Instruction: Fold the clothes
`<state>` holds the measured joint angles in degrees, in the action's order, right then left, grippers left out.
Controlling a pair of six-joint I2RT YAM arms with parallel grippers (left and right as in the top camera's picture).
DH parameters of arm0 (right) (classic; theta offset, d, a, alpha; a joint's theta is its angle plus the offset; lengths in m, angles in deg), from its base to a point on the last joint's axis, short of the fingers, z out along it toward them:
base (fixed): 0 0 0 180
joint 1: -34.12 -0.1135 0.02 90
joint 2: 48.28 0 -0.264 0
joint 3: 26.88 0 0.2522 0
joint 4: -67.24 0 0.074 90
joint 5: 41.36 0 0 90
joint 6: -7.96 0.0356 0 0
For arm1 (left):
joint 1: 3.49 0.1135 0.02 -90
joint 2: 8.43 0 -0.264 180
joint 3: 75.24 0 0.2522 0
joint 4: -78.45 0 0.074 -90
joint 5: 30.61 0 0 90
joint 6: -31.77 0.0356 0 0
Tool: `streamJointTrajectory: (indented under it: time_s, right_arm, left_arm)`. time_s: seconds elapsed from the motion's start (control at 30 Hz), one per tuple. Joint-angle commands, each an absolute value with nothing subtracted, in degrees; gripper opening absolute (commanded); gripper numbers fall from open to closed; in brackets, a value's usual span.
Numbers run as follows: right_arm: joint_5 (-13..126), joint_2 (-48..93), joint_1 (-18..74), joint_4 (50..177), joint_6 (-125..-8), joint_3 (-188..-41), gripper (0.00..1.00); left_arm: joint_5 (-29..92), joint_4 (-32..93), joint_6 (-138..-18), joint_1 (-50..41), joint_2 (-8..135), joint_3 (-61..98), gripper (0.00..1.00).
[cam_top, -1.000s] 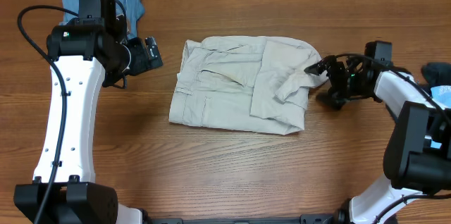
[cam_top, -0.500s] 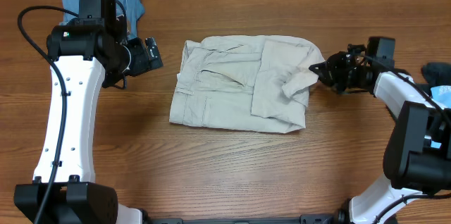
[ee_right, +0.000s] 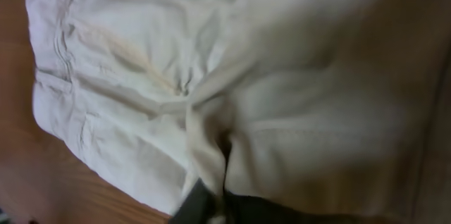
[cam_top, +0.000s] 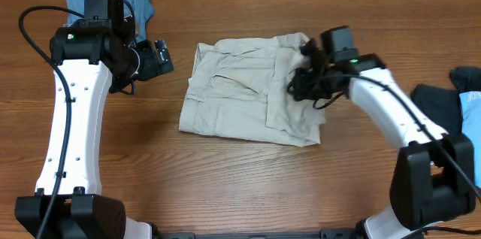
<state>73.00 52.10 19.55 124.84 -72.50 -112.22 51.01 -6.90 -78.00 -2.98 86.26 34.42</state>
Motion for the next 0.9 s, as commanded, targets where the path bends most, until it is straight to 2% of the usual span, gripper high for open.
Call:
streamJointTrajectory:
  time_s: [0.0,0.07,0.13,0.23,0.3,0.33,0.37,0.47,0.53,0.6,0.7,0.87]
  right_arm:
    - [65.8,50.7,13.3,125.3,-72.8,-113.1,0.65]
    - [63.5,50.7,11.9,125.1,-71.6,-113.1,0.65]
    - [63.7,50.6,12.3,125.4,-69.9,-113.7,0.61]
    - [62.8,48.8,14.9,131.1,-68.3,-120.7,0.63]
    - [58.6,46.9,18.2,135.4,-65.5,-126.3,0.71]
    - [56.2,46.2,22.2,137.5,-61.6,-129.4,0.82]
    - [57.2,46.1,25.9,137.7,-60.7,-130.2,0.86]
    - [63.0,48.2,36.8,138.2,-62.1,-129.6,0.87]
    - [73.2,53.2,42.8,138.5,-71.4,-129.5,0.85]
    - [77.2,58.9,45.7,138.4,-73.6,-129.5,0.85]
    - [87.9,66.0,46.6,138.4,-77.7,-129.5,0.84]
    - [94.5,71.4,44.8,138.6,-77.7,-129.4,0.80]
  left_arm:
    - [50.5,-7.1,-78.4,-2.9,86.8,34.2,1.00]
    - [50.5,-7.1,-78.4,-2.9,86.8,34.2,1.00]
    - [50.5,-7.1,-78.4,-2.9,86.7,34.2,1.00]
    - [50.5,-7.1,-78.4,-2.9,86.8,34.2,1.00]
    - [50.5,-7.1,-78.4,-2.9,86.8,34.2,1.00]
    - [50.5,-7.1,-78.4,-2.9,86.8,34.2,1.00]
    - [50.5,-7.1,-78.4,-2.9,86.8,34.2,1.00]
    - [50.5,-7.4,-78.3,-2.9,86.8,34.2,1.00]
    - [50.5,-7.4,-78.4,-2.9,86.8,34.2,1.00]
    - [50.5,-7.6,-78.4,-2.9,86.8,34.2,1.00]
    - [50.5,-7.9,-78.3,-2.9,86.8,34.2,1.00]
    - [50.5,-7.9,-78.3,-2.9,86.8,34.2,1.00]
